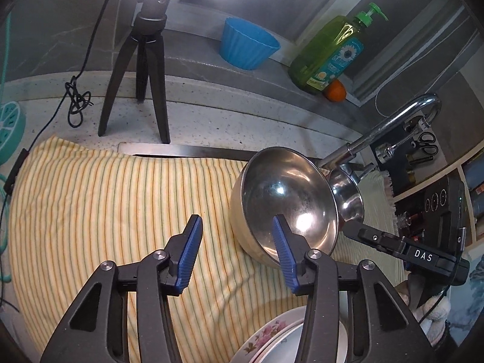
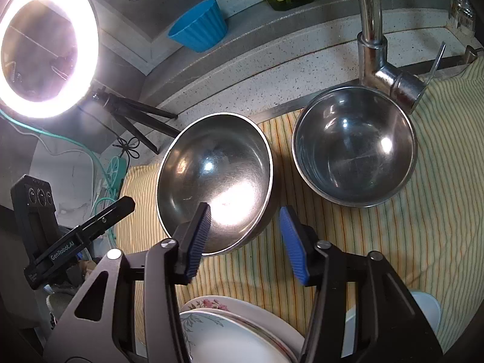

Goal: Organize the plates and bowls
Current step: 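Move both grippers to the rim of the large steel bowl, then close both grippers on the large steel bowl rim, then lift the steel bowl and lower it onto the towel beside the plates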

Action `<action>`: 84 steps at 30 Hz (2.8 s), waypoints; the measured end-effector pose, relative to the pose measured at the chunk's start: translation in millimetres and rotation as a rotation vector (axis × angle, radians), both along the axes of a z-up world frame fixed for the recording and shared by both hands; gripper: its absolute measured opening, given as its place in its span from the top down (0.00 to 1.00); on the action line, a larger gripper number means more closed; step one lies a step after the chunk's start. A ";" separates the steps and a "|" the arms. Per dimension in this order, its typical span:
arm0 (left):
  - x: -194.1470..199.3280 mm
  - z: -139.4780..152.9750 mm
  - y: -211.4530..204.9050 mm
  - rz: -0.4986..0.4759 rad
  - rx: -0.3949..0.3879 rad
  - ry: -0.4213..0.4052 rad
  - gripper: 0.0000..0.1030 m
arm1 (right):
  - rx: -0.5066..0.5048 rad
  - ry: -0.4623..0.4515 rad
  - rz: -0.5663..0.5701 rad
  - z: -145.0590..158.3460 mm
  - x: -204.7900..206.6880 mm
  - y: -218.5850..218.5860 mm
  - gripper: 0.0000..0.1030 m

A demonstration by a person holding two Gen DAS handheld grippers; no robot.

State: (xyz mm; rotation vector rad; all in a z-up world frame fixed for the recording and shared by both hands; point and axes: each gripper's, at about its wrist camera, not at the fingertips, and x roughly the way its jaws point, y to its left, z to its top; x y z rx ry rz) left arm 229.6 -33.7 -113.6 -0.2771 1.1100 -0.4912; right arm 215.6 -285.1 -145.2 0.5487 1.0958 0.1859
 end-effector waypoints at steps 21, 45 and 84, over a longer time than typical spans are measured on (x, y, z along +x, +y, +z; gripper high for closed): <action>30.6 -33.3 -22.0 -0.048 0.009 0.098 0.71 | -0.025 0.055 0.001 -24.2 16.5 0.8 0.76; 7.8 -24.5 -6.2 -0.032 0.039 0.073 0.77 | -0.062 0.039 0.081 -17.9 14.3 30.7 0.80; -136.5 -22.7 153.3 0.303 0.015 0.079 0.77 | -0.071 0.052 0.489 -18.7 -70.0 207.5 0.79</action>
